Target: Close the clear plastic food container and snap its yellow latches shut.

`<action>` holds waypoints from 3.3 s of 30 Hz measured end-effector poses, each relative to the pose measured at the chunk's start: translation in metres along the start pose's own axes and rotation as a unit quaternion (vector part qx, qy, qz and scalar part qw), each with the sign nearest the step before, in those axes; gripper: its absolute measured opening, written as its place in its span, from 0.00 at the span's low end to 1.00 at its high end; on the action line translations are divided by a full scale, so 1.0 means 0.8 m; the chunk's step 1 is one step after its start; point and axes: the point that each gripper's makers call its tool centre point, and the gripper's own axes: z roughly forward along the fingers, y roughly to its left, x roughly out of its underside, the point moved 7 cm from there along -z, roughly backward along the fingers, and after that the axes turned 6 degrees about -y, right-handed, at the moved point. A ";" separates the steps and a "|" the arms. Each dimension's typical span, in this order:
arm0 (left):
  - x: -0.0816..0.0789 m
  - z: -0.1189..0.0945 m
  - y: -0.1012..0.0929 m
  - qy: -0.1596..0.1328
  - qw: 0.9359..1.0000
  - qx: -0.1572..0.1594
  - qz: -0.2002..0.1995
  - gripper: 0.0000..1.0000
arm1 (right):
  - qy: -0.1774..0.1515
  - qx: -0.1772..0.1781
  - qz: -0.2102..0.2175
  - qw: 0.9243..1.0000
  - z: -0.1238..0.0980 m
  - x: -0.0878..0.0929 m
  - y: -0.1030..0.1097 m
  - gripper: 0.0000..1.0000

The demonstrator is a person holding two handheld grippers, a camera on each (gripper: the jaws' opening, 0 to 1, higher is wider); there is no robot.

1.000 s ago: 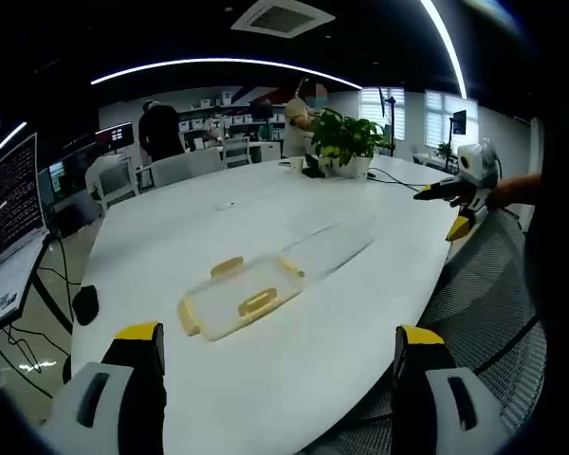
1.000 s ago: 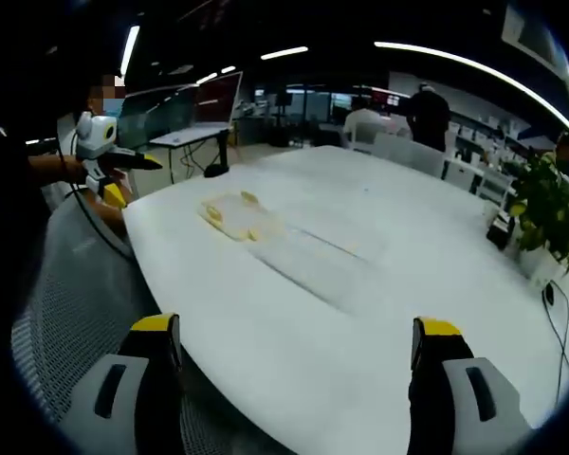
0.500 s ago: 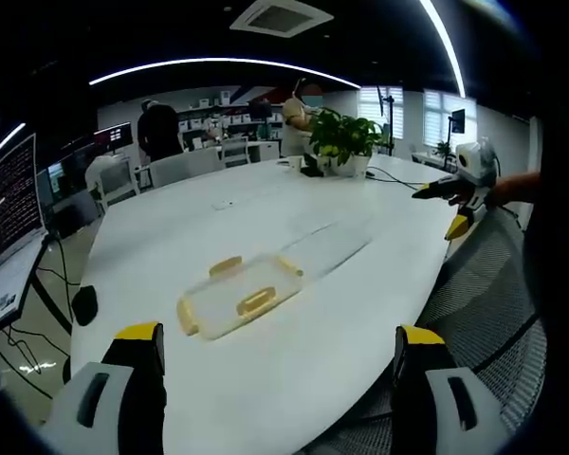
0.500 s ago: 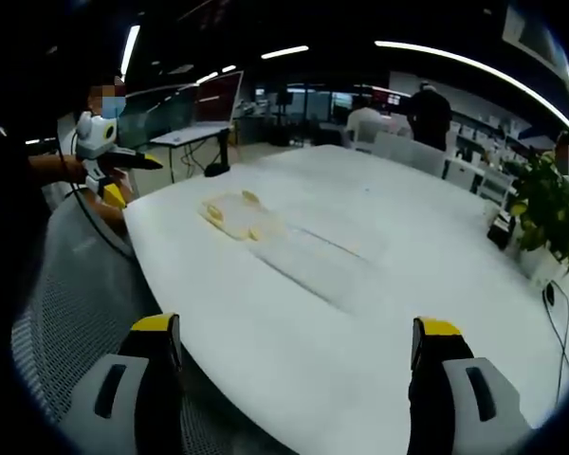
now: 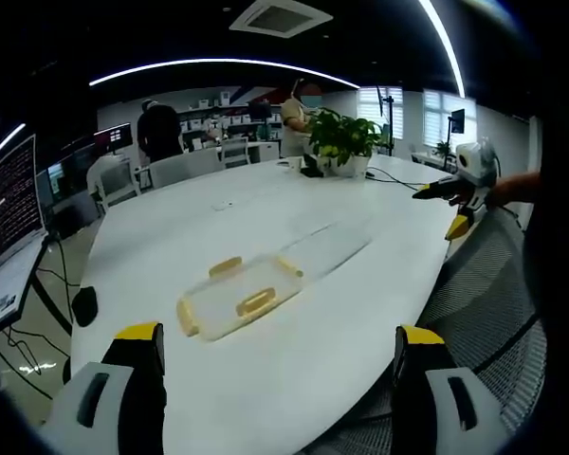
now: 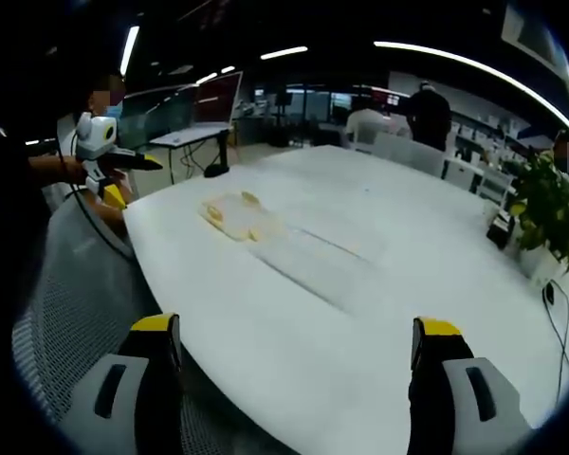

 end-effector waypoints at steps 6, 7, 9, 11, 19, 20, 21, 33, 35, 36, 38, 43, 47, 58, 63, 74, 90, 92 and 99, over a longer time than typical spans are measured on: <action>0.001 -0.001 -0.001 0.002 1.000 0.000 0.000 0.99 | 0.000 0.000 0.000 1.000 0.000 0.000 -0.001 0.99; 0.001 -0.001 -0.001 0.002 1.000 0.000 0.000 0.99 | 0.000 0.000 0.000 1.000 0.000 0.000 -0.001 0.99; 0.001 -0.001 -0.001 0.002 1.000 0.000 -0.001 0.99 | 0.000 0.000 0.000 1.000 0.000 0.000 -0.001 0.99; 0.001 -0.002 -0.001 0.002 1.000 0.000 0.001 0.99 | 0.000 -0.001 0.000 1.000 0.000 0.000 -0.001 0.99; -0.002 -0.001 0.001 0.004 1.000 0.000 0.002 0.99 | -0.001 0.001 0.000 1.000 -0.001 -0.001 -0.003 0.99; -0.003 -0.001 0.001 0.004 1.000 0.000 0.002 0.99 | 0.000 0.000 0.000 1.000 -0.002 -0.001 -0.003 0.99; -0.003 0.000 0.002 0.003 1.000 0.001 0.001 0.99 | 0.000 0.000 0.000 1.000 -0.002 -0.001 -0.003 0.99; -0.002 0.001 -0.002 0.006 1.000 0.008 0.002 0.99 | 0.004 0.007 -0.001 1.000 -0.005 0.001 -0.007 0.99; -0.002 0.001 -0.002 0.006 1.000 0.008 0.002 0.99 | 0.005 0.007 0.000 1.000 -0.005 0.001 -0.007 0.99; -0.002 0.001 -0.002 0.006 1.000 0.008 0.002 0.99 | 0.005 0.007 0.000 1.000 -0.005 0.001 -0.007 0.99; -0.003 0.001 -0.003 0.006 1.000 0.008 0.002 0.99 | 0.006 0.006 0.001 1.000 -0.005 0.001 -0.007 0.99; -0.003 -0.001 -0.005 0.005 1.000 0.008 0.001 0.99 | 0.008 0.006 0.002 1.000 -0.005 0.002 -0.006 0.99; 0.000 -0.001 -0.005 0.005 1.000 0.007 0.000 0.99 | 0.009 0.006 0.000 1.000 -0.005 0.001 -0.006 0.99; 0.001 -0.005 -0.003 0.011 1.000 0.010 0.002 0.99 | 0.020 -0.004 -0.007 1.000 -0.006 0.000 -0.004 0.98; 0.000 -0.006 -0.001 0.013 1.000 0.015 0.005 0.99 | 0.023 -0.010 -0.012 1.000 -0.005 -0.006 -0.005 0.98; -0.002 -0.006 0.002 0.026 0.999 0.037 0.016 0.99 | 0.042 -0.052 -0.040 0.997 0.005 -0.021 -0.001 0.96; -0.004 -0.006 0.012 0.036 0.996 0.070 0.031 0.98 | 0.068 -0.135 -0.100 0.983 0.026 -0.056 0.012 0.94; -0.005 -0.006 0.014 0.038 0.996 0.072 0.033 0.98 | 0.071 -0.145 -0.104 0.981 0.029 -0.059 0.014 0.93; -0.011 -0.008 0.024 0.041 0.995 0.077 0.041 0.96 | 0.078 -0.173 -0.126 0.974 0.042 -0.071 0.018 0.93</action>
